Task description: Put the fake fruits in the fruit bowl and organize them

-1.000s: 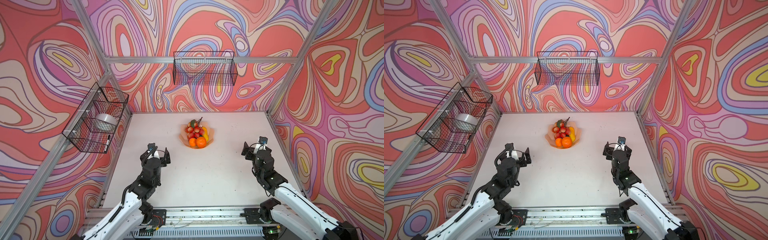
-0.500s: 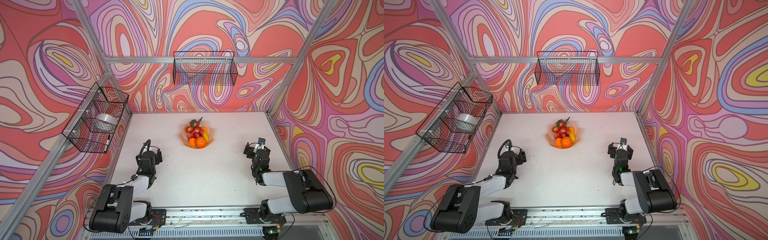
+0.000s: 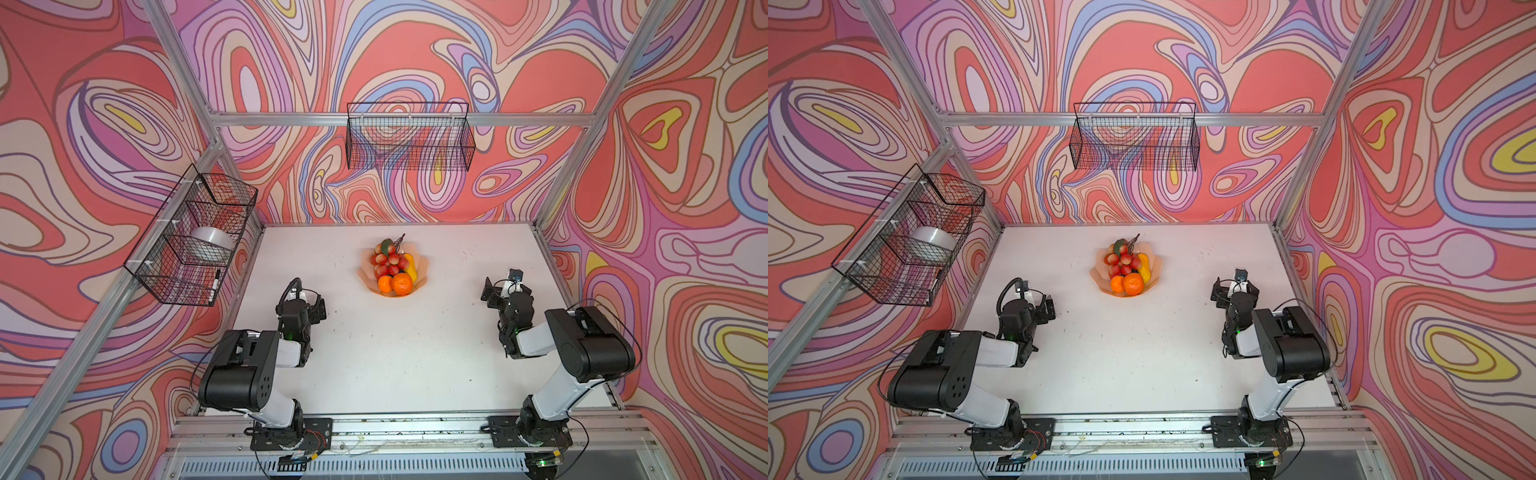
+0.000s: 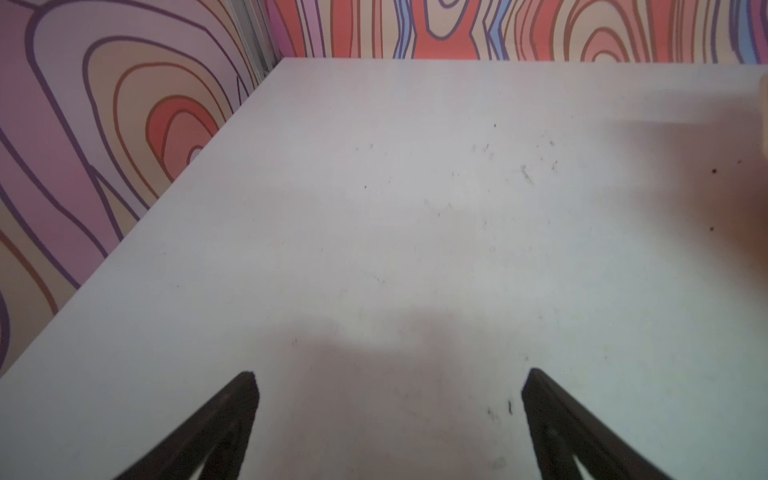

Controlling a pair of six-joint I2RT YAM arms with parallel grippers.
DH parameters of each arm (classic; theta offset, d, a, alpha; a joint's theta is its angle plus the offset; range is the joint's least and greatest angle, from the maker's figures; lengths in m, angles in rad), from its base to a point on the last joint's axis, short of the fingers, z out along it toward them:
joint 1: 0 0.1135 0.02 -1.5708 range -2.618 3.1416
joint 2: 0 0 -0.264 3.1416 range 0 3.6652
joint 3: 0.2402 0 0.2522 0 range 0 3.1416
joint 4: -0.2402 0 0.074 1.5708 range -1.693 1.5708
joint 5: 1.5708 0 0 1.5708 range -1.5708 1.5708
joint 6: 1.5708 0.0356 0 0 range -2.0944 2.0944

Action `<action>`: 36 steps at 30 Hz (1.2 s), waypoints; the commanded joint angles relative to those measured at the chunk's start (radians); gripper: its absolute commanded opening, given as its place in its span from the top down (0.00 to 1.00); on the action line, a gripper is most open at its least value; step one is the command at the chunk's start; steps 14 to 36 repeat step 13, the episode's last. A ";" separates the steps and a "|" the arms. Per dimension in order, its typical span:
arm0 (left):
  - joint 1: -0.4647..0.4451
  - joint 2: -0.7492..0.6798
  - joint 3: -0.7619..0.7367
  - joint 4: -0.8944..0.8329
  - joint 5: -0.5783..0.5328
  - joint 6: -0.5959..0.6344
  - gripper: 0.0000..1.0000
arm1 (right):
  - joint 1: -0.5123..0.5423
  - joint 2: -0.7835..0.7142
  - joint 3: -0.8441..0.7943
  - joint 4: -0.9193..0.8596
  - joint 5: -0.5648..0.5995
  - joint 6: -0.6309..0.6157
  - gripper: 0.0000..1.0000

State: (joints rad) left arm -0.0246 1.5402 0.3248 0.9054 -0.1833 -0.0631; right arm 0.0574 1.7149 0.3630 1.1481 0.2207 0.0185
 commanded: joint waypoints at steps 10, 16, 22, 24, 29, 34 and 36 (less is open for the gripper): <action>0.006 0.003 0.025 0.037 -0.001 0.007 0.00 | -0.007 0.003 0.091 -0.152 0.020 0.014 0.02; 0.006 -0.007 0.033 0.004 0.001 0.003 0.00 | -0.007 0.002 0.080 -0.127 0.023 0.008 0.02; 0.006 -0.007 0.033 0.004 0.001 0.003 0.00 | -0.007 0.002 0.080 -0.127 0.023 0.008 0.02; 0.006 -0.007 0.033 0.004 0.001 0.003 0.00 | -0.007 0.002 0.080 -0.127 0.023 0.008 0.02; 0.006 -0.007 0.033 0.004 0.001 0.003 0.00 | -0.007 0.002 0.080 -0.127 0.023 0.008 0.02; 0.006 -0.007 0.033 0.004 0.001 0.003 0.00 | -0.007 0.002 0.080 -0.127 0.023 0.008 0.02; 0.006 -0.007 0.033 0.004 0.001 0.003 0.00 | -0.007 0.002 0.080 -0.127 0.023 0.008 0.02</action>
